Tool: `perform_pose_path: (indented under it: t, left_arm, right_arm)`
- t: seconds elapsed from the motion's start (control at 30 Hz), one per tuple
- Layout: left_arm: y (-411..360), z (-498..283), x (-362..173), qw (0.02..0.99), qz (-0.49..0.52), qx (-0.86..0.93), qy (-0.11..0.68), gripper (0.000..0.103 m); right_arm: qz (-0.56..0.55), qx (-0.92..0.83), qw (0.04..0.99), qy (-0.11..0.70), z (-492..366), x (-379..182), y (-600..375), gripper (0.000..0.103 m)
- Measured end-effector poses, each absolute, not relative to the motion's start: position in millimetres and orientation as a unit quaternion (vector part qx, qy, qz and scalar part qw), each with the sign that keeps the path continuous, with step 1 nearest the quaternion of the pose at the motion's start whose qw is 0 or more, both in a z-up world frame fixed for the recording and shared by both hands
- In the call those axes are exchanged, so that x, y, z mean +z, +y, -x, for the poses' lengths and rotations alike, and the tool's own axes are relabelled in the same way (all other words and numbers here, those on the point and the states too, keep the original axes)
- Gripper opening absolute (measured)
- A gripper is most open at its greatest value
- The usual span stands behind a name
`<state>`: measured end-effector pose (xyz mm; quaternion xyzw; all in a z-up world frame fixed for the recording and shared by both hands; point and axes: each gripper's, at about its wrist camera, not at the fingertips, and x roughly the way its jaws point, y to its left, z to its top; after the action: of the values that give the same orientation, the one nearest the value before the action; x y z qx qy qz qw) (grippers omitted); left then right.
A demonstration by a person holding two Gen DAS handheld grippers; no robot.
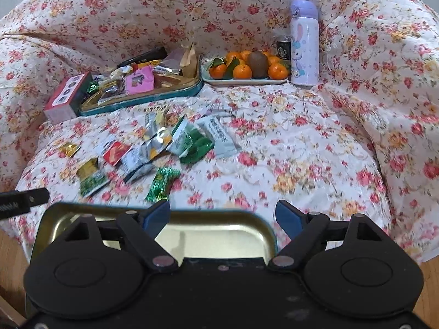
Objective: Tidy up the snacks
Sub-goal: 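Move the left tool toward the gold-wrapped candy while the right tool approaches the patterned bar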
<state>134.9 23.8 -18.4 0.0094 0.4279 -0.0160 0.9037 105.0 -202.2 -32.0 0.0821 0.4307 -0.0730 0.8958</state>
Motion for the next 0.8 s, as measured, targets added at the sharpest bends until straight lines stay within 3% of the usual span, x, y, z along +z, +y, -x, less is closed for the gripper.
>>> perform_pose_path:
  t: [0.8]
  left_arm:
    - [71.4, -262.4, -59.7, 0.882, 0.045, -0.007, 0.469, 0.063]
  right_arm:
    - [-0.058, -0.059, 0.918, 0.389, -218.8, -47.0, -219.9, 0.086]
